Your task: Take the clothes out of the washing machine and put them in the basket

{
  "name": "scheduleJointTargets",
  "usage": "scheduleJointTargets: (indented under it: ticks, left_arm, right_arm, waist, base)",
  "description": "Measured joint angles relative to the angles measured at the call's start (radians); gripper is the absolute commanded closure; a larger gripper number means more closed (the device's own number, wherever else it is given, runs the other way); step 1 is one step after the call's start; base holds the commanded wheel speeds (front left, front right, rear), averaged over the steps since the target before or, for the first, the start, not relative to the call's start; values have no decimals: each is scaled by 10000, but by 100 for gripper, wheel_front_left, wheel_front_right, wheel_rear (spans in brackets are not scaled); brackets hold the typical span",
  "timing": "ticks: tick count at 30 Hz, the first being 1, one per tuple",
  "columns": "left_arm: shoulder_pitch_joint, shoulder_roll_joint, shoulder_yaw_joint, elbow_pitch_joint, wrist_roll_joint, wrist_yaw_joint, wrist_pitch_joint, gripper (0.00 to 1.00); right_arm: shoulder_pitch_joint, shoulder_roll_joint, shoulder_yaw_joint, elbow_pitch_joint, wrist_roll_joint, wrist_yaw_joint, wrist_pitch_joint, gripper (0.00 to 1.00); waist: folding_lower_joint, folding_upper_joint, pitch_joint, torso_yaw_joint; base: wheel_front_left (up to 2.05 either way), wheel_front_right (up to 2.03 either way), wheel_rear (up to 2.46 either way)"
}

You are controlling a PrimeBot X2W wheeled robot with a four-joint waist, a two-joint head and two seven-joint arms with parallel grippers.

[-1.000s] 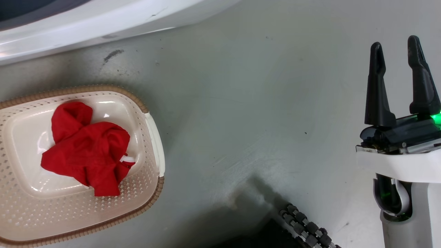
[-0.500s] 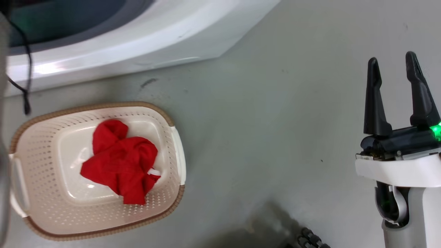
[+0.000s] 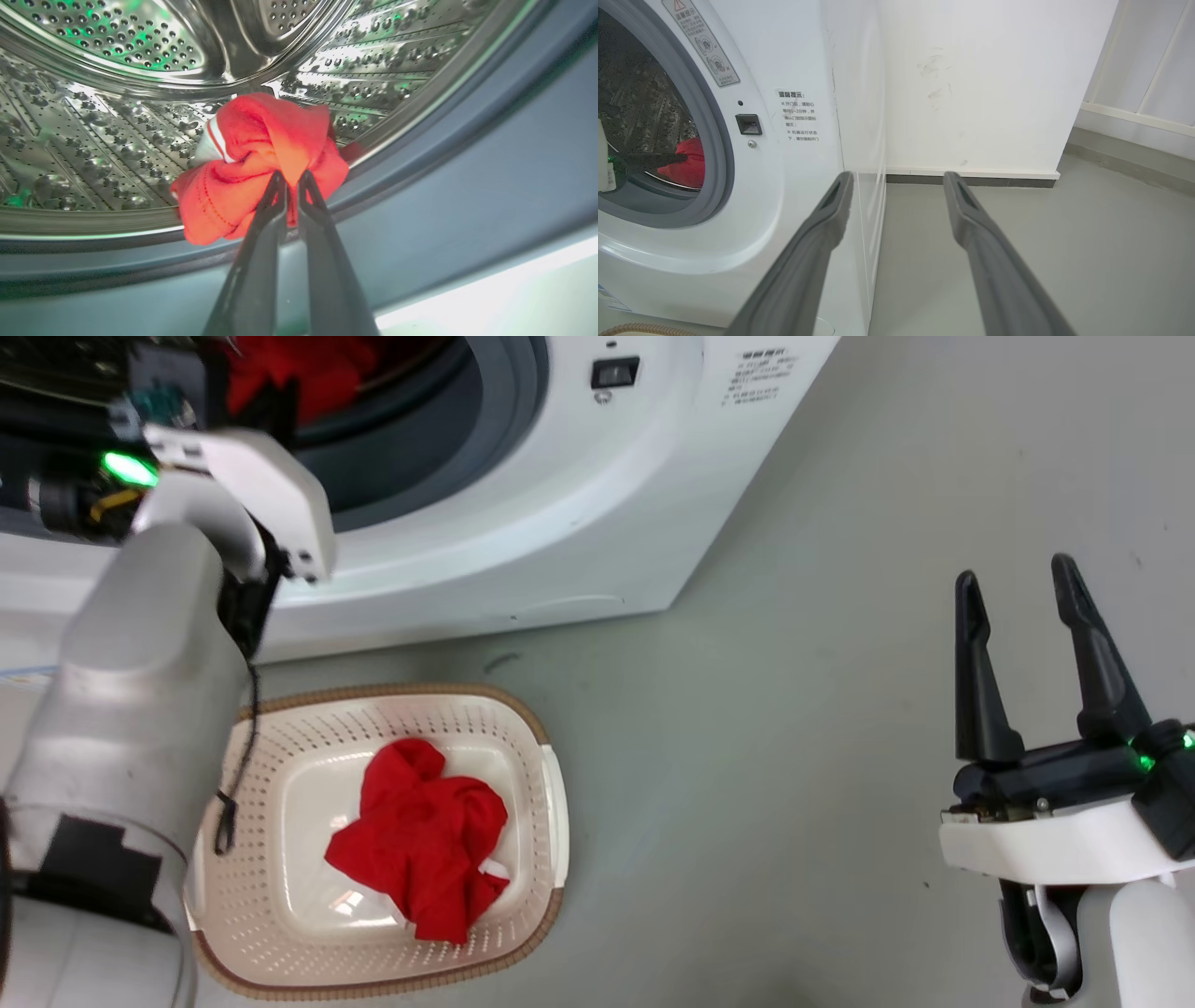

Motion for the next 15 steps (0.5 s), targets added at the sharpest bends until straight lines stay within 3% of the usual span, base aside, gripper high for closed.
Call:
scheduleJointTargets:
  ticks: [9,15]
  left_arm:
    - [1823,-48,-61,-1141,-341,31,-865,100]
    - [3152,25,376,-3070,-188,541,-890,100]
  right_arm:
    - [571,0,-61,90,-203,0,0,0]
    - [888,-2,-96,128,-272,0,0,0]
  waist:
    - [-1,0,-1187,446]
    - [0,1,-1822,775]
  base:
    - [0,0,0]
    - [0,0,0]
